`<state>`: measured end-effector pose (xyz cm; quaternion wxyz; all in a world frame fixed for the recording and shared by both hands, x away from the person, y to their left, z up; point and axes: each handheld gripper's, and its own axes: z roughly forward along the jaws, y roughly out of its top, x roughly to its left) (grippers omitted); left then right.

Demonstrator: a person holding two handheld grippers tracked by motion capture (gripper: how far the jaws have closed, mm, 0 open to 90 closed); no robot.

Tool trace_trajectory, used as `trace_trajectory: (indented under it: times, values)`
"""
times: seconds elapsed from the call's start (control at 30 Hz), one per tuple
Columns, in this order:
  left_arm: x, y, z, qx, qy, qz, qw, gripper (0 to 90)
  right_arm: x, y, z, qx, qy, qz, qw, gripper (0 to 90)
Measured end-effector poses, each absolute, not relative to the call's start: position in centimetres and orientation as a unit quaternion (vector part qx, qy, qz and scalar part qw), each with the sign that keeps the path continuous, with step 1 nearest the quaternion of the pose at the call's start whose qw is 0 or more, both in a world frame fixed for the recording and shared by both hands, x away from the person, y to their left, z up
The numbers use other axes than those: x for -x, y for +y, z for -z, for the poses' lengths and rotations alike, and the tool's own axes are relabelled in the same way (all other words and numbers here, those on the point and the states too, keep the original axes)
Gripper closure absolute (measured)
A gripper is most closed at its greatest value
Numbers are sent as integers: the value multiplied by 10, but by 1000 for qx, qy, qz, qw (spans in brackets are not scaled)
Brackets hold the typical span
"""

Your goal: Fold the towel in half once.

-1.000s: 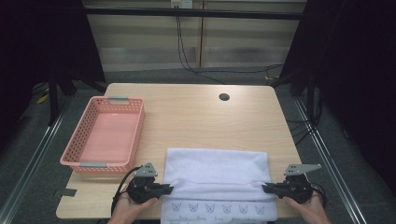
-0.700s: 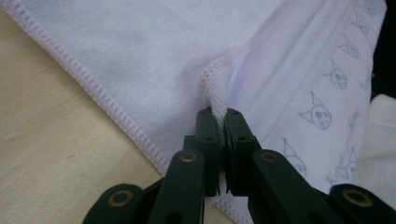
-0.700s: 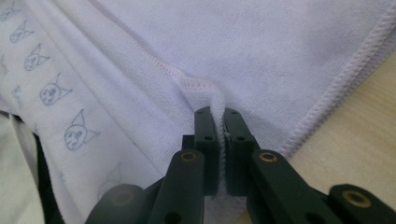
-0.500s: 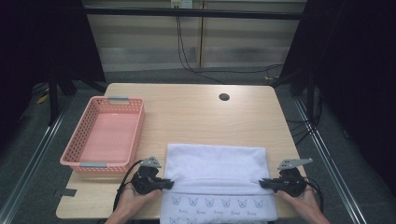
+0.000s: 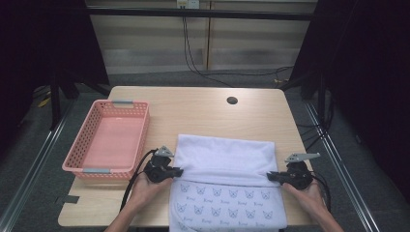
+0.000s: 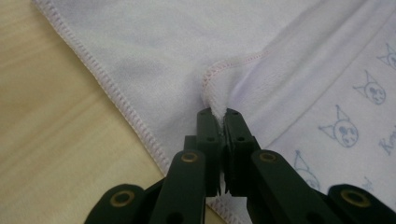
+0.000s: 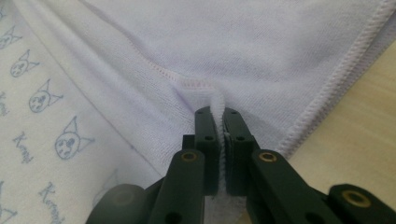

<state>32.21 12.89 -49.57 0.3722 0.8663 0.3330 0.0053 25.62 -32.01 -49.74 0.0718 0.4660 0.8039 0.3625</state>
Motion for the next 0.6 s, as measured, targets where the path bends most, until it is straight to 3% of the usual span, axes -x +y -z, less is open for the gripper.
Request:
trace_trajectory:
  times: [0.6]
  values:
    - [-396, 119, 498, -848, 378, -31, 371, 871, -332, -323, 502, -487, 787, -365, 102, 867]
